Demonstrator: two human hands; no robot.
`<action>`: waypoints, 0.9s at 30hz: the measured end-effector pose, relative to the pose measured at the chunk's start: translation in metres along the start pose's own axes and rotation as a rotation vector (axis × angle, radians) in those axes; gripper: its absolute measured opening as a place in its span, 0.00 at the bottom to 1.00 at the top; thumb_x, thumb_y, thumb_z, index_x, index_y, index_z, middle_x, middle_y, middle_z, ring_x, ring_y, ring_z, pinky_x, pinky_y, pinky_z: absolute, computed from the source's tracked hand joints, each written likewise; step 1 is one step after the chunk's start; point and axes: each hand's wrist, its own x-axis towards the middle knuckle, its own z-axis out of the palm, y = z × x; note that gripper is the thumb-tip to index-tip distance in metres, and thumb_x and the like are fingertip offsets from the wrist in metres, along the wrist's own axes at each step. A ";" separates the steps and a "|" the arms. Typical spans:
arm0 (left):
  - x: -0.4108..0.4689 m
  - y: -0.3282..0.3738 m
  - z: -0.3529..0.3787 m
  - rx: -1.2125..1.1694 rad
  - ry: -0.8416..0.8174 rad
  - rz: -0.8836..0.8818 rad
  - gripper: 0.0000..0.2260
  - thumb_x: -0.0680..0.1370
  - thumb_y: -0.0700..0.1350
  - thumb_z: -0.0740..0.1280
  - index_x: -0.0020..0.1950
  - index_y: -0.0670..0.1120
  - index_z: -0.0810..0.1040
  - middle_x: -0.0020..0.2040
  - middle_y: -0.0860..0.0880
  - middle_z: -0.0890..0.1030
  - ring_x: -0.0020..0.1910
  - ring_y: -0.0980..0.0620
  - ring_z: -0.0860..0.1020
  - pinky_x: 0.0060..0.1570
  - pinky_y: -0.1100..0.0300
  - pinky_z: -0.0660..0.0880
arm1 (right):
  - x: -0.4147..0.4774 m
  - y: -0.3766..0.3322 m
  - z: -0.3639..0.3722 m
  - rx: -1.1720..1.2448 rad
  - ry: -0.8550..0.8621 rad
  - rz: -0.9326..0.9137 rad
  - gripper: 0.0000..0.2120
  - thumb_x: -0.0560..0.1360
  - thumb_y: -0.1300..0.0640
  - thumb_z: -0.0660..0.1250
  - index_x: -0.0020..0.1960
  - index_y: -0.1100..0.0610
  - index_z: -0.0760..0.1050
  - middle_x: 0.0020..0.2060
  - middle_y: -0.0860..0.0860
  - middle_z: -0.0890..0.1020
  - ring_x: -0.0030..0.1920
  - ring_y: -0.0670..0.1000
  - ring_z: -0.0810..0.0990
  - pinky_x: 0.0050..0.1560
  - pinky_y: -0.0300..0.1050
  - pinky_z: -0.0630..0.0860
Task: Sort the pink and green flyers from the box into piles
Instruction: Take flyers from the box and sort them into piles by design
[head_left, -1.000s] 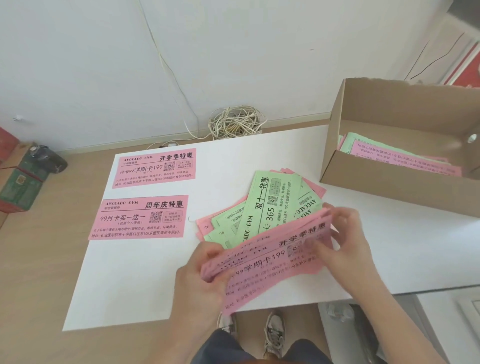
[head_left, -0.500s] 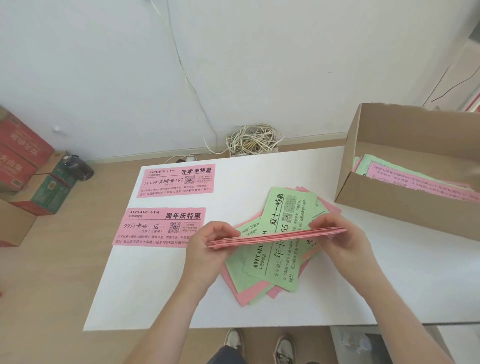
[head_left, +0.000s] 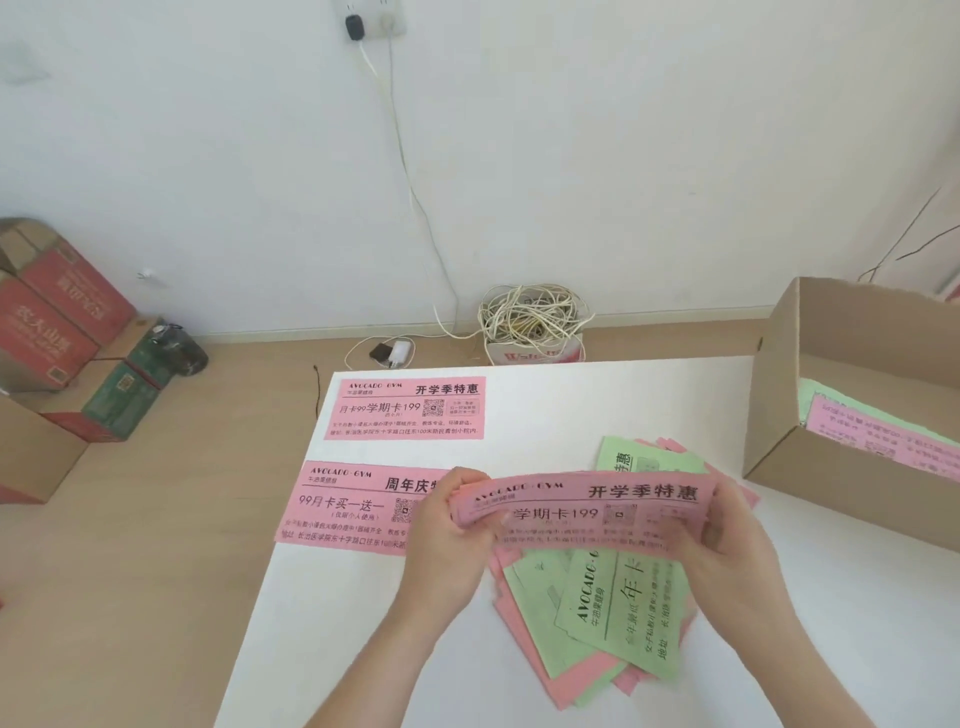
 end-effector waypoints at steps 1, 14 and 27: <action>0.006 0.006 -0.011 -0.015 0.019 0.009 0.11 0.71 0.30 0.71 0.45 0.45 0.76 0.39 0.52 0.84 0.40 0.60 0.82 0.36 0.70 0.75 | 0.002 -0.008 0.004 0.004 0.013 0.011 0.19 0.75 0.68 0.65 0.53 0.44 0.71 0.44 0.44 0.84 0.45 0.44 0.83 0.42 0.44 0.78; 0.172 -0.026 -0.146 0.189 0.153 -0.064 0.24 0.74 0.34 0.66 0.58 0.60 0.67 0.55 0.49 0.81 0.49 0.49 0.81 0.52 0.45 0.77 | 0.102 -0.078 0.173 -0.112 0.006 0.111 0.14 0.75 0.66 0.61 0.58 0.52 0.72 0.46 0.49 0.83 0.42 0.48 0.82 0.35 0.41 0.74; 0.165 -0.066 -0.140 1.073 -0.209 0.354 0.18 0.77 0.49 0.63 0.67 0.56 0.72 0.69 0.51 0.68 0.68 0.49 0.66 0.62 0.52 0.69 | 0.032 -0.063 0.131 -1.016 -0.152 0.091 0.28 0.78 0.41 0.57 0.75 0.39 0.52 0.77 0.44 0.50 0.77 0.53 0.44 0.70 0.59 0.58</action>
